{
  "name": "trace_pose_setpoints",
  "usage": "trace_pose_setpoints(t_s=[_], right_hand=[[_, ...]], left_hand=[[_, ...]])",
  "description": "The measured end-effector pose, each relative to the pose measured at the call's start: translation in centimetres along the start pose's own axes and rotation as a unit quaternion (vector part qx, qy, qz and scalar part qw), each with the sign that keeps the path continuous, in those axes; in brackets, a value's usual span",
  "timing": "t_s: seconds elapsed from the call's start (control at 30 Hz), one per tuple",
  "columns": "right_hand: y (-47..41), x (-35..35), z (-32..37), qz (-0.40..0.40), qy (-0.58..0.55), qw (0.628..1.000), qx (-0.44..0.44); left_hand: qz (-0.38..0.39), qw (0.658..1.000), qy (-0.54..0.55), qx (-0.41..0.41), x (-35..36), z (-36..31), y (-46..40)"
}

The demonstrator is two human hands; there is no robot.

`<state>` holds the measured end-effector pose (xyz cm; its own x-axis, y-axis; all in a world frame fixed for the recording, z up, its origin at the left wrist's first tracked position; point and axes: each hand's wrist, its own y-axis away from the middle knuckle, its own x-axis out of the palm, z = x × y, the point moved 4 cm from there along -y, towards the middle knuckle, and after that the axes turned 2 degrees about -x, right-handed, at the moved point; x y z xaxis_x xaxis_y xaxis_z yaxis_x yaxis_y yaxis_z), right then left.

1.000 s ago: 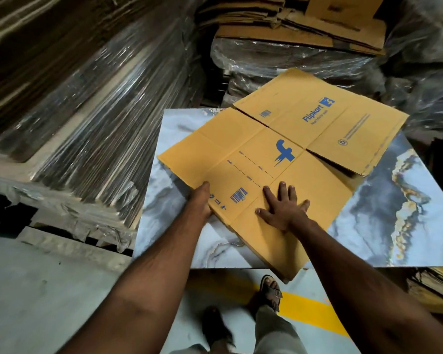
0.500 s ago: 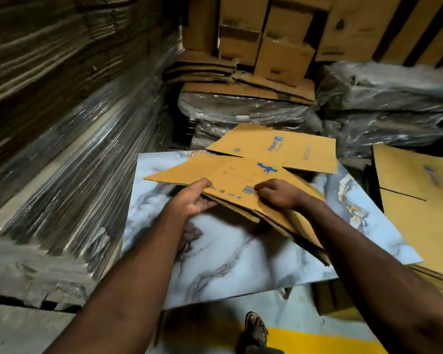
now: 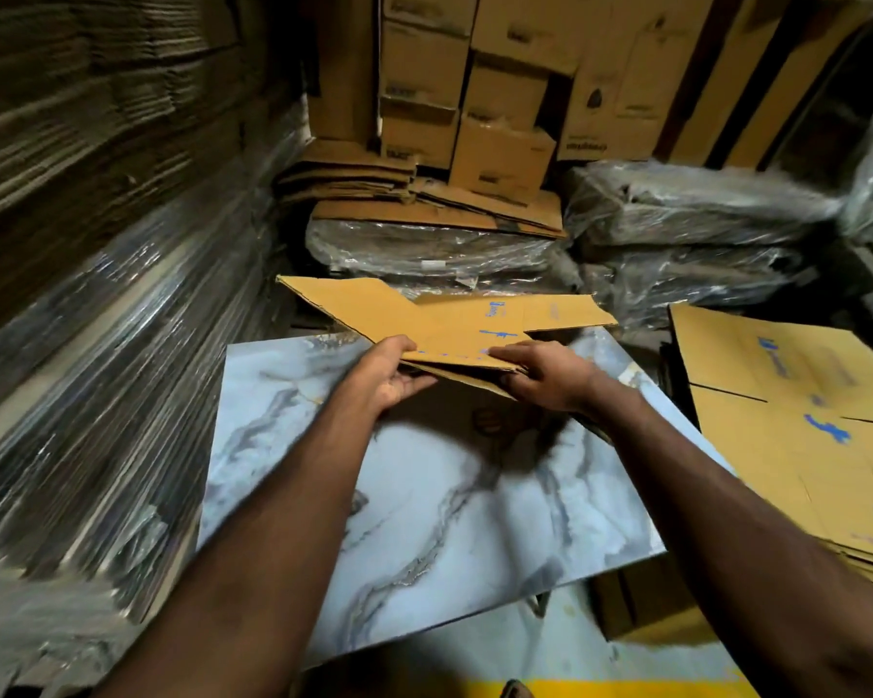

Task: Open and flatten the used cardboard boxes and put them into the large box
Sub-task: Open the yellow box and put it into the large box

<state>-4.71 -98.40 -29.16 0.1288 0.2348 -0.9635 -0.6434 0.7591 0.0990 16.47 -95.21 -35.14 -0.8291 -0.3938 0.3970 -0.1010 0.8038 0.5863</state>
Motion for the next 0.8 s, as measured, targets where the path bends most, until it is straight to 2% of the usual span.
trace_pose_setpoints(t_s=[0.13, 0.27, 0.33, 0.43, 0.5, 0.57, 0.63, 0.8], right_hand=[[-1.3, -1.4, -0.8, -0.108, 0.120, 0.986, 0.046], [-2.1, -5.1, -2.5, -0.201, 0.102, 0.970, 0.090], [-2.5, -7.0, -3.2, -0.229, 0.100, 0.965, 0.084], [-3.0, -8.9, -3.8, -0.255, 0.100, 0.959, 0.066], [-3.1, -9.7, -4.3, -0.260, 0.102, 0.958, 0.062], [-2.7, -10.3, -5.2, -0.268, 0.104, 0.956, 0.056], [-2.1, -10.7, -6.4, -0.276, 0.105, 0.954, 0.046], [0.2, -12.6, -9.1, -0.318, 0.127, 0.940, 0.007]], left_hand=[[0.019, 0.999, -0.023, -0.020, 1.3, -0.4, 0.2], [0.038, 0.975, -0.210, -0.061, 3.9, -1.4, 1.6], [0.099, 0.961, -0.248, -0.075, 6.6, -1.7, 3.5], [0.191, 0.965, -0.163, -0.075, 11.1, -1.1, 6.0], [0.209, 0.975, -0.030, -0.062, 13.6, -0.3, 6.4], [0.192, 0.972, 0.125, -0.046, 15.5, -0.1, 6.2], [0.136, 0.971, 0.195, -0.034, 16.5, -0.1, 5.7], [0.029, 0.983, 0.182, 0.029, 18.2, -1.7, 4.8]])
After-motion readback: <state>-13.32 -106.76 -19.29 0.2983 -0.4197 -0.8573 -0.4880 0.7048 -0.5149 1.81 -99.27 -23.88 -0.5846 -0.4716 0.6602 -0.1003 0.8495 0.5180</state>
